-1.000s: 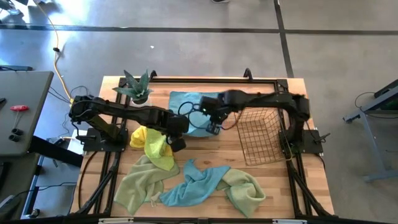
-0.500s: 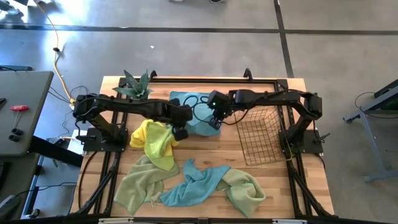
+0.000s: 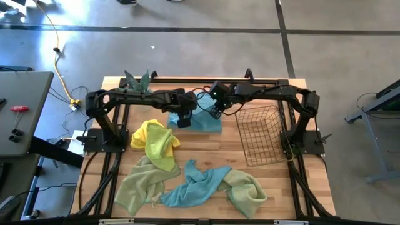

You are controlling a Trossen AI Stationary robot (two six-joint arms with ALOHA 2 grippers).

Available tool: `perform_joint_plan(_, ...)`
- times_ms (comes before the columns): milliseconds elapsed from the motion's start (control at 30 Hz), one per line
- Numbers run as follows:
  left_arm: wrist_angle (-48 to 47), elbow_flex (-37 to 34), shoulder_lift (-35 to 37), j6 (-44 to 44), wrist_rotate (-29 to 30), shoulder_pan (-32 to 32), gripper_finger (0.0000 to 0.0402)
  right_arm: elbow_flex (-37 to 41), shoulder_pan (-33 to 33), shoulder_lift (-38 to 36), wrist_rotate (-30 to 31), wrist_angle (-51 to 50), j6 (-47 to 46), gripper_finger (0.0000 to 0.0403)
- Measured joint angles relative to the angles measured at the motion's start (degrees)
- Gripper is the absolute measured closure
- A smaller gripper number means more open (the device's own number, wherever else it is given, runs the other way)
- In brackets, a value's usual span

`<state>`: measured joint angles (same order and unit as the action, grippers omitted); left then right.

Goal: Fold microfiber towels
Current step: Fold the top blue microfiber cloth

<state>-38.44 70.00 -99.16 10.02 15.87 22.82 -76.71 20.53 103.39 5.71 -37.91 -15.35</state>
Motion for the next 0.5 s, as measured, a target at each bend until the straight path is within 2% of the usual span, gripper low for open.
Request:
perform_joint_plan(233, 3.1, 0.0, -0.5, 5.4, -0.1, 5.0, 0.0401, 0.0, 3.1, 0.5, 2.9, 1.7, -0.7, 0.0403)
perform_joint_plan(500, 7.0, 0.0, -0.4, 5.7, -0.2, 9.4, 0.0401, 0.0, 4.6, 2.3, 3.2, 5.0, -1.4, 0.0403)
